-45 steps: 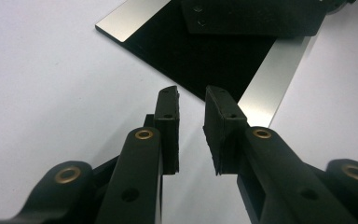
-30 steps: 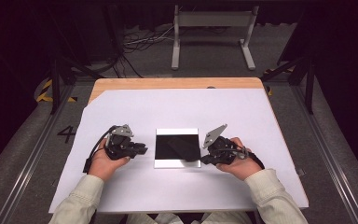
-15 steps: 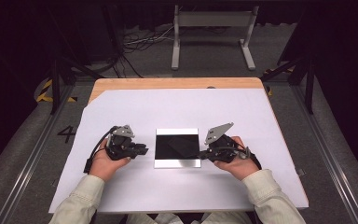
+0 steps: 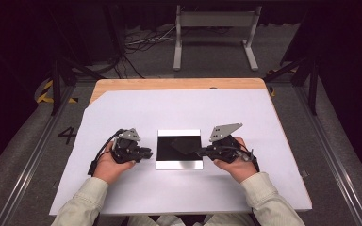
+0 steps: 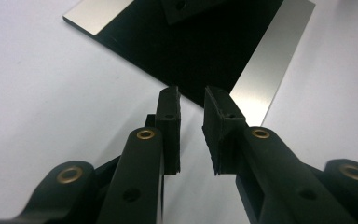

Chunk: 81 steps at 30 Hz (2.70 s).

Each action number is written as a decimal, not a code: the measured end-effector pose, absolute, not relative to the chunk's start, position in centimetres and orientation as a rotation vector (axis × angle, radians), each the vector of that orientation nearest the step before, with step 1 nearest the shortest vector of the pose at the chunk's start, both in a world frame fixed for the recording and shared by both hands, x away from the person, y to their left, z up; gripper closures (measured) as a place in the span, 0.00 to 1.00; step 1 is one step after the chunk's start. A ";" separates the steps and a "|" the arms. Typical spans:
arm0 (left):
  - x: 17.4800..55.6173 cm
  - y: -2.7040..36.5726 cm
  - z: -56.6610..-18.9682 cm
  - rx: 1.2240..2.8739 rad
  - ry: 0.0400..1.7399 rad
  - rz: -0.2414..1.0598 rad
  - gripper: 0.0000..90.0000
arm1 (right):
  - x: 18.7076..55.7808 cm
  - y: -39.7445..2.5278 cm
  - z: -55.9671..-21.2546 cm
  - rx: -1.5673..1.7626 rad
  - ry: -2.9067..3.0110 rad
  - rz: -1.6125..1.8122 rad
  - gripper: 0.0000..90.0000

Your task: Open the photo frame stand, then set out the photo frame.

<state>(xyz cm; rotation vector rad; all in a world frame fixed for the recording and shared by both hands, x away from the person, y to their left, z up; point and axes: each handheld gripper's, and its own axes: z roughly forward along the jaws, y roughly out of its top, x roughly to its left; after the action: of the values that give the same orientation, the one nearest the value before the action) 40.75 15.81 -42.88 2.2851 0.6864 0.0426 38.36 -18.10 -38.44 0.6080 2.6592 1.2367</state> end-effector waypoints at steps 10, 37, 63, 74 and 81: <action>40.6 14.8 -43.4 2.318 0.654 0.038 0.85 | 38.3 -18.1 -38.5 0.596 2.646 1.238 1.00; 40.8 15.6 -43.1 2.293 0.683 0.042 0.83 | 39.0 -20.3 -37.1 0.787 2.736 1.163 0.87; 40.7 15.6 -43.0 2.293 0.686 0.042 0.82 | 39.8 -21.4 -36.5 1.191 2.587 1.243 0.52; 40.7 15.6 -43.0 2.293 0.686 0.048 0.82 | 40.1 -20.8 -37.2 1.287 2.580 1.297 0.32; 40.7 15.6 -43.1 2.294 0.692 0.050 0.82 | 40.3 -20.0 -37.6 1.352 2.560 1.338 0.28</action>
<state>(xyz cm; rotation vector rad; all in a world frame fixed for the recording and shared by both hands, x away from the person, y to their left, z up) 40.72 15.56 -43.06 2.2937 0.6923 0.0498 40.27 -20.01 -37.63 1.3521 2.5597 1.3378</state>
